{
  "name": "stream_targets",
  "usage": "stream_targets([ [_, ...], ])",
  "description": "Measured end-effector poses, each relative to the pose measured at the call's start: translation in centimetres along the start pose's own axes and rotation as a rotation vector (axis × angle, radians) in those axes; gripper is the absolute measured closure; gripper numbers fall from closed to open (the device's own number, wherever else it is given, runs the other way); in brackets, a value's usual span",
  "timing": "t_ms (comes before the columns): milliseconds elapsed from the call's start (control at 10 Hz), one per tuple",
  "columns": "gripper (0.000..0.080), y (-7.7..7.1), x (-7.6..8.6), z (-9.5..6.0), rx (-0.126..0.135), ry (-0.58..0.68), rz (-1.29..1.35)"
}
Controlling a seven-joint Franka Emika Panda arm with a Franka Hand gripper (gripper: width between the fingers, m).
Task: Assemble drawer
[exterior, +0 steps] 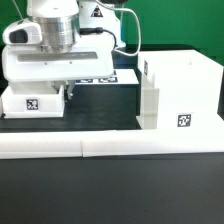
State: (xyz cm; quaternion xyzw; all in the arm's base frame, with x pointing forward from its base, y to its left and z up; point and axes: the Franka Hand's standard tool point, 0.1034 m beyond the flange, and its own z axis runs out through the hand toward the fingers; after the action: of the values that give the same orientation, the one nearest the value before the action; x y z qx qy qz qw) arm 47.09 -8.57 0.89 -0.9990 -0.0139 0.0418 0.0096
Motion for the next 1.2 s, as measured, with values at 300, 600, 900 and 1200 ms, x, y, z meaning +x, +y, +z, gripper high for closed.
stream_targets([
  [300,0.0758,-2.5,1.7,-1.7,0.016,-0.019,-0.062],
  [600,0.0758,-2.6,1.9,-1.7,0.015,-0.017,-0.091],
  [900,0.0758,-2.5,1.8,-1.6,0.014,-0.019,-0.234],
  [1200,0.0758,-2.4,3.1,-2.1,0.004,-0.030,-0.531],
])
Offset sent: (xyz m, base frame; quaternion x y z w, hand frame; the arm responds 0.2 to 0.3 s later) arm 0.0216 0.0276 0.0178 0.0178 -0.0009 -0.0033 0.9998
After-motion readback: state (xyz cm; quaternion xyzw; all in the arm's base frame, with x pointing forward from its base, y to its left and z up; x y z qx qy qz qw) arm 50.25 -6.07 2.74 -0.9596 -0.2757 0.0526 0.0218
